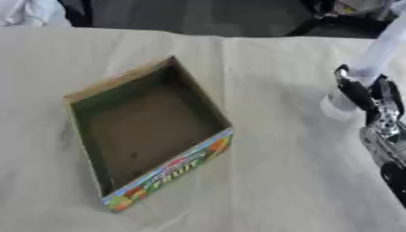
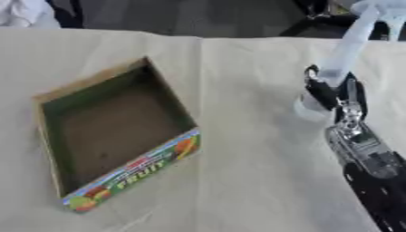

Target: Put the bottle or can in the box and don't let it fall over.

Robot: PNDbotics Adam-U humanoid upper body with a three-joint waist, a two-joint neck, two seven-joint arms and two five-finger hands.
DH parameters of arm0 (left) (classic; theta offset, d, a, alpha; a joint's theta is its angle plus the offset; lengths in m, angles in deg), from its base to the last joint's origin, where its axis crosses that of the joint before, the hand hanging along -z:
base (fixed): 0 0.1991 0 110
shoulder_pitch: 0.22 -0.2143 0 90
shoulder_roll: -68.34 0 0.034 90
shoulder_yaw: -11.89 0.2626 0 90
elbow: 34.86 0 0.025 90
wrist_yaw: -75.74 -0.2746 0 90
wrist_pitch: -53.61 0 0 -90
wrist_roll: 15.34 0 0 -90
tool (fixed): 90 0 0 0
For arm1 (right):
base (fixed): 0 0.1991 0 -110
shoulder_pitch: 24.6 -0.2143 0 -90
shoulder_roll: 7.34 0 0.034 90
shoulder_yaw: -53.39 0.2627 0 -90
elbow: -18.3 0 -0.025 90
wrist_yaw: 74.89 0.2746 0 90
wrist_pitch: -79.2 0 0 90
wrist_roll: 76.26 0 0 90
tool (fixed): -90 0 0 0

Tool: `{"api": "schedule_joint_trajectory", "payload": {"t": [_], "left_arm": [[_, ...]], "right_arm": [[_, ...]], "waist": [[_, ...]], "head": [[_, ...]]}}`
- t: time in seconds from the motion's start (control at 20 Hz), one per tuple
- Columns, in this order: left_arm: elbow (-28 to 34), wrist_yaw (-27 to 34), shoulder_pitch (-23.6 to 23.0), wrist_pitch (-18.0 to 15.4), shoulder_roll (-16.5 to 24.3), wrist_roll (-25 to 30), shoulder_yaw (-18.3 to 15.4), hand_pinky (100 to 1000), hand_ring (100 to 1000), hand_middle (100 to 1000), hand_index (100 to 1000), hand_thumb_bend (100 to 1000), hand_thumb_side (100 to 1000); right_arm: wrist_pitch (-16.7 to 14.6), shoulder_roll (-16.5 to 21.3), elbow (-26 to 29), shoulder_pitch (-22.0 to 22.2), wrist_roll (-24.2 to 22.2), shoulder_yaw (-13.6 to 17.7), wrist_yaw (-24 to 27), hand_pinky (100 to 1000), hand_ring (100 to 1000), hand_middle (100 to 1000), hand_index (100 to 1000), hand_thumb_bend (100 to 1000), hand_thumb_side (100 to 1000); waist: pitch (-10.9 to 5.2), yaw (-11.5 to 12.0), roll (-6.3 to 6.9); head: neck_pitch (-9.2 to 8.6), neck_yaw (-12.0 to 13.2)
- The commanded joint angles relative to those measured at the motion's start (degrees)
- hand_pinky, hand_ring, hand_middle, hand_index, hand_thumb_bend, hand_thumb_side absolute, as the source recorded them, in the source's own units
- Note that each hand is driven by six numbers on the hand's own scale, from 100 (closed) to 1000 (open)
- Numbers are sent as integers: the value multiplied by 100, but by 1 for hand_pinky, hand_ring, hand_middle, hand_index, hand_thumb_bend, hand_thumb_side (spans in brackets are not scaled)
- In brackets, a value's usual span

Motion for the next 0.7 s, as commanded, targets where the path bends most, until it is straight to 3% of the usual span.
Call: {"api": "schedule_joint_trajectory", "payload": {"t": [0.05,0.4,0.7], "left_arm": [[128,23,13,-7,130,19,-37,1000,658,729,750,477,356],[128,23,-28,-7,183,-24,-53,1000,659,728,749,481,353],[147,18,-44,-18,252,-86,-71,1000,662,729,750,497,344]], "right_arm": [[10,264,327,-59,-56,56,-134,1000,1000,1000,312,100,414],[148,405,1146,-166,-270,64,-179,1000,1000,1000,283,100,470],[472,441,1897,-603,-562,-155,-66,1000,1000,1000,288,100,470]], "waist": [[-184,-8,18],[-302,-31,9],[-420,-45,11]], "head": [[6,25],[108,25],[218,-13]]}}
